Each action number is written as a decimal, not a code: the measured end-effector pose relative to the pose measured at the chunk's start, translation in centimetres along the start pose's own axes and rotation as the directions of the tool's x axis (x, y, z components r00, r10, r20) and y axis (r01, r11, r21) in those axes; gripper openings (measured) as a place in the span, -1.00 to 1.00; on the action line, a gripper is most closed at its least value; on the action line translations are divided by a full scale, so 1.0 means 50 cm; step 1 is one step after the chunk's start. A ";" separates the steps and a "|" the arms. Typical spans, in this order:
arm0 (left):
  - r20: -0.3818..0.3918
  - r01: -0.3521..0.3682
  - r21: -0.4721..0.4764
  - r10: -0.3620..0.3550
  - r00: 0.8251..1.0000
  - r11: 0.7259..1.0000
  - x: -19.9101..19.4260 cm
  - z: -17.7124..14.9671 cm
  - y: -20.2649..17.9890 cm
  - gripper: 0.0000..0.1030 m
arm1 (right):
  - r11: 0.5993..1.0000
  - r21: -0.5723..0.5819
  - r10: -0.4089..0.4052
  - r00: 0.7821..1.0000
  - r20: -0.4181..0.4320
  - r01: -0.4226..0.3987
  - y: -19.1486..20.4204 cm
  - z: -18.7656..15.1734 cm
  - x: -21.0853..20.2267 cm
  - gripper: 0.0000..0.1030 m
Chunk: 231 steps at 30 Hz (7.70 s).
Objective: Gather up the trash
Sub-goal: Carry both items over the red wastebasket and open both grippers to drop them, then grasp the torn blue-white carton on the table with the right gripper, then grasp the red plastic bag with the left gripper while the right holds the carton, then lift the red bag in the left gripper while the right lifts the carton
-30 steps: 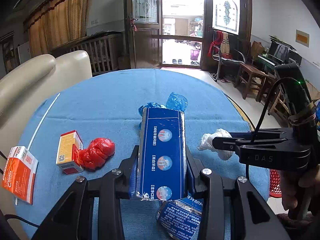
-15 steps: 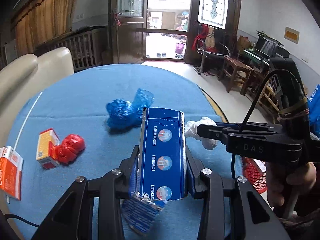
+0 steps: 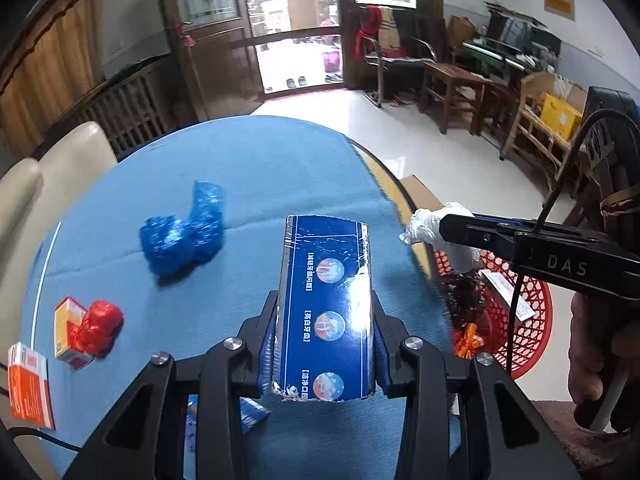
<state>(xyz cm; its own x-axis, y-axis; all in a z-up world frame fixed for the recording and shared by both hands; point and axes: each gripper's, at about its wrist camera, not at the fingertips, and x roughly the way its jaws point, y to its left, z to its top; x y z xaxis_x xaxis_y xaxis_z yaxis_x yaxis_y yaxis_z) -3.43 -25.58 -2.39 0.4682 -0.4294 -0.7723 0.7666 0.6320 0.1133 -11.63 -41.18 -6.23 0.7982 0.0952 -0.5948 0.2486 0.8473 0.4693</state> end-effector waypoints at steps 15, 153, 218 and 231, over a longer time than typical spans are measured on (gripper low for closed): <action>-0.056 0.059 0.190 -0.049 0.997 0.980 0.054 0.038 -0.164 -0.20 | 0.975 0.204 -0.094 0.995 0.013 0.090 -0.207 -0.063 -0.088 -0.30; -0.108 -0.116 -0.407 0.079 0.991 0.906 0.058 -0.097 0.537 0.29 | 0.913 -0.407 -0.123 0.936 -0.329 -0.023 0.352 -0.160 0.290 -0.25; -0.139 -0.195 -0.496 0.145 0.980 0.846 -0.073 -0.259 0.377 -0.07 | 0.988 -0.147 -0.038 0.885 -0.465 -0.034 0.249 -0.135 0.214 0.18; -0.157 -0.195 -0.501 0.133 0.979 0.843 -0.069 -0.267 0.379 0.03 | 0.945 -0.328 -0.141 0.891 -0.431 -0.009 0.333 -0.154 0.269 0.18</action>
<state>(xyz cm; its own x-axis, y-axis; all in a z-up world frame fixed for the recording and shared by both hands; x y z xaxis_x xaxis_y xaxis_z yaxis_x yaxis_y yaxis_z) 3.64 -3.50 -5.91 0.4912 -0.2347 -0.8388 0.3351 0.9398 -0.0667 -1.00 -21.79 -11.43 0.4396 0.1903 -0.8778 0.0478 0.9710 0.2344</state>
